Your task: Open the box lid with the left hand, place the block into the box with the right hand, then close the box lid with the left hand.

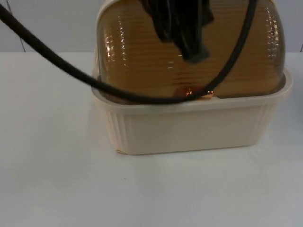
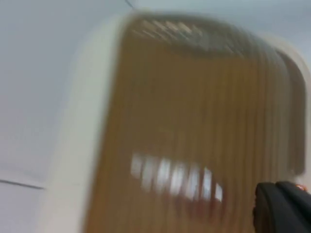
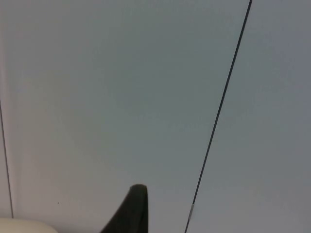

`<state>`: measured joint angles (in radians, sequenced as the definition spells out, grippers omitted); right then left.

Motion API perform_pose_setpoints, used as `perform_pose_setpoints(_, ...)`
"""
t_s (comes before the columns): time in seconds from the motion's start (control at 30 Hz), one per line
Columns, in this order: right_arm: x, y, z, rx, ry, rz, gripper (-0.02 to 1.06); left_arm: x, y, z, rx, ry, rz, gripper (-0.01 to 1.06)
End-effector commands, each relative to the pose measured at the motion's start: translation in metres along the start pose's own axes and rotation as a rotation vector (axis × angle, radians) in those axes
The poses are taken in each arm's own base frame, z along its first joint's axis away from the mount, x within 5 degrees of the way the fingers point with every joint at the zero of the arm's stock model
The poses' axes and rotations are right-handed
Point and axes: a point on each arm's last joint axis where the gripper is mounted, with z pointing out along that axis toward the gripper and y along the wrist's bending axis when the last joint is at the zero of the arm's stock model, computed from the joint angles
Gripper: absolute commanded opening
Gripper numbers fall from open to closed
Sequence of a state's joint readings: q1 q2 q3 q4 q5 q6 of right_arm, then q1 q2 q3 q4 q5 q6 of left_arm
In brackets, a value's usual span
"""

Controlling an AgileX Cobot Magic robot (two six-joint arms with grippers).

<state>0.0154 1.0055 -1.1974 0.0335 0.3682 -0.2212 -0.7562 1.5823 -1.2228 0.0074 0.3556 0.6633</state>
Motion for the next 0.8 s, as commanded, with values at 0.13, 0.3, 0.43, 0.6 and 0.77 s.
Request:
perform_pose_setpoints(0.13, -0.004, -0.002, -0.004, 0.014, -0.03, -0.007, 0.93, 0.003, 0.042, -0.05, -0.176, -0.098, -0.214, 0.0)
perform_pose_setpoints(0.3, -0.005, -0.002, -0.004, 0.011, -0.03, -0.005, 0.93, 0.033, 0.091, -0.094, -0.373, -0.14, -0.468, 0.0)
perform_pose_setpoints(0.43, -0.004, -0.002, -0.004, 0.01, -0.026, 0.001, 0.93, 0.072, 0.128, -0.129, -0.546, -0.17, -0.747, 0.0)
perform_pose_setpoints(0.6, -0.003, -0.001, -0.004, 0.008, -0.018, 0.001, 0.93, 0.105, 0.147, -0.148, -0.657, -0.164, -0.957, 0.0)
perform_pose_setpoints(0.77, -0.003, -0.001, -0.004, 0.008, -0.018, 0.005, 0.93, 0.115, 0.153, -0.155, -0.698, -0.153, -0.986, 0.0)
